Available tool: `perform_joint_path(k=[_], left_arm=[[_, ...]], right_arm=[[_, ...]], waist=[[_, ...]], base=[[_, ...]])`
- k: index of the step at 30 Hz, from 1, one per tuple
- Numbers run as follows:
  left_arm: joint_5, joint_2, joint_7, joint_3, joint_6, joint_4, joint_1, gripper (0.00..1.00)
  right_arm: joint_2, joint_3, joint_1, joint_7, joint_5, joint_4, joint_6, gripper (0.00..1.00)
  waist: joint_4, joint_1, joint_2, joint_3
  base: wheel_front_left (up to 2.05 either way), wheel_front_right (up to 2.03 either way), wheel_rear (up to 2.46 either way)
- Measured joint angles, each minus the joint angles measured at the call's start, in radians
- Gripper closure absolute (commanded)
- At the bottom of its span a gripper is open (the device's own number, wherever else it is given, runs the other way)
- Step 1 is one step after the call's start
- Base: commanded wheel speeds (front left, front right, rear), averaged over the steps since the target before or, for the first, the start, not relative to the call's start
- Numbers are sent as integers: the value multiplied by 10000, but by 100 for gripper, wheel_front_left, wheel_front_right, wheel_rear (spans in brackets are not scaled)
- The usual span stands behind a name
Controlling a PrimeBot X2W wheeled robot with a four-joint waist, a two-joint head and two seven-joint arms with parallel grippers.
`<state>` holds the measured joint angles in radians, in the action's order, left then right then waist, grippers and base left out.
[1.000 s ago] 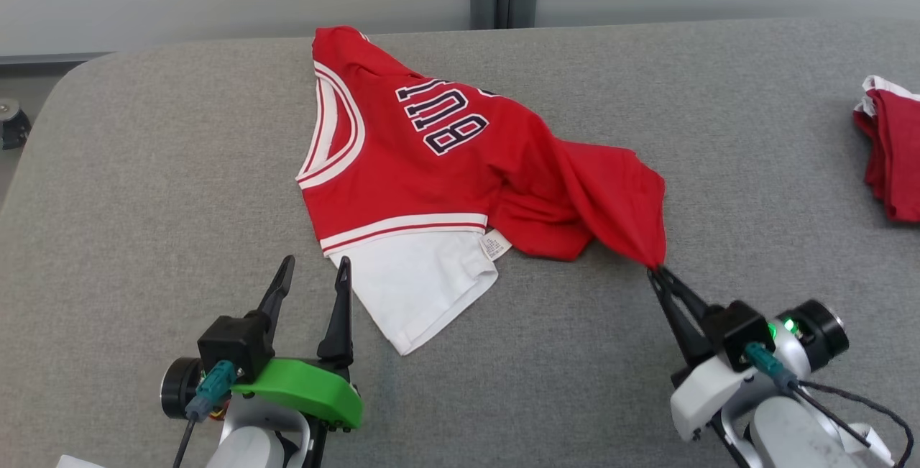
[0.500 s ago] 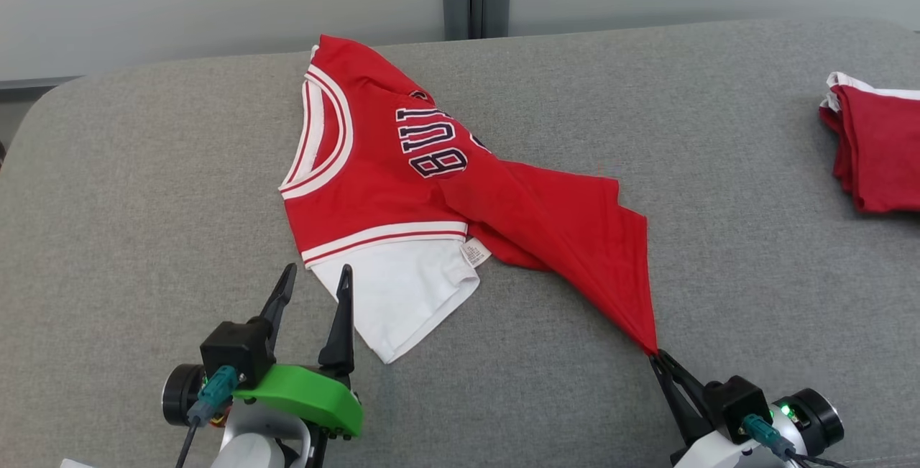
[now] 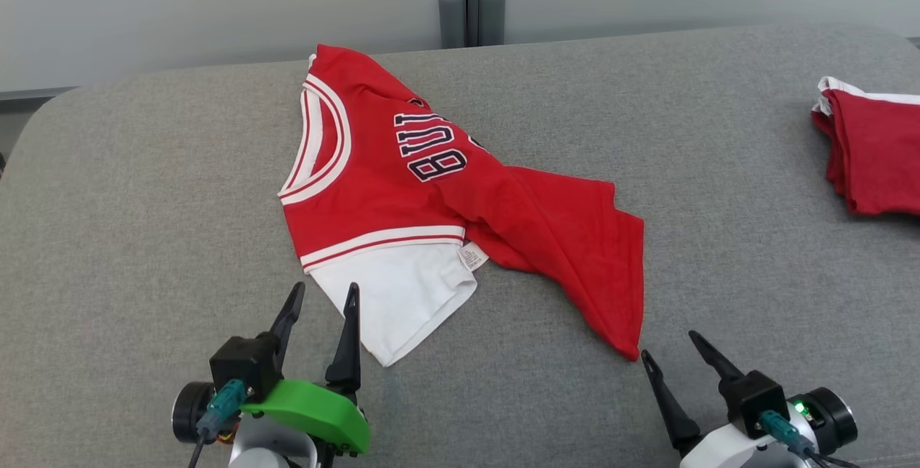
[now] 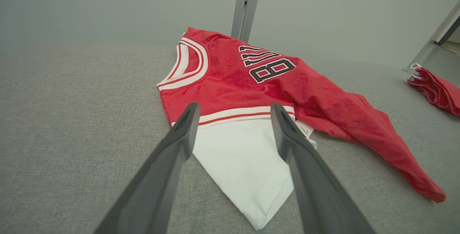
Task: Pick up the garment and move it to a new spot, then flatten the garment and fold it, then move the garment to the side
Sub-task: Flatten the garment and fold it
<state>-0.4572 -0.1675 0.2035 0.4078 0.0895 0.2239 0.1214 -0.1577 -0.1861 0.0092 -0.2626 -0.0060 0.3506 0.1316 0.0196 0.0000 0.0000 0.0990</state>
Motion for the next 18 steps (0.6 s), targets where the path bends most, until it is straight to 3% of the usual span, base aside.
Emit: perform_joint_path(k=[12,18], left_arm=[[-56,230,12,405,-107,627,-132,0],[-58,257,326,138,-23,499,-128,0]], right_arm=[[244,1235,-158,0,-65,-2054,0,0],[548,1546,-310,0,-81,-2612,-2,0]], waist=[[-21,0,0,-91],[-16,0,0,-302]], base=[[0,0,0],[0,0,0]])
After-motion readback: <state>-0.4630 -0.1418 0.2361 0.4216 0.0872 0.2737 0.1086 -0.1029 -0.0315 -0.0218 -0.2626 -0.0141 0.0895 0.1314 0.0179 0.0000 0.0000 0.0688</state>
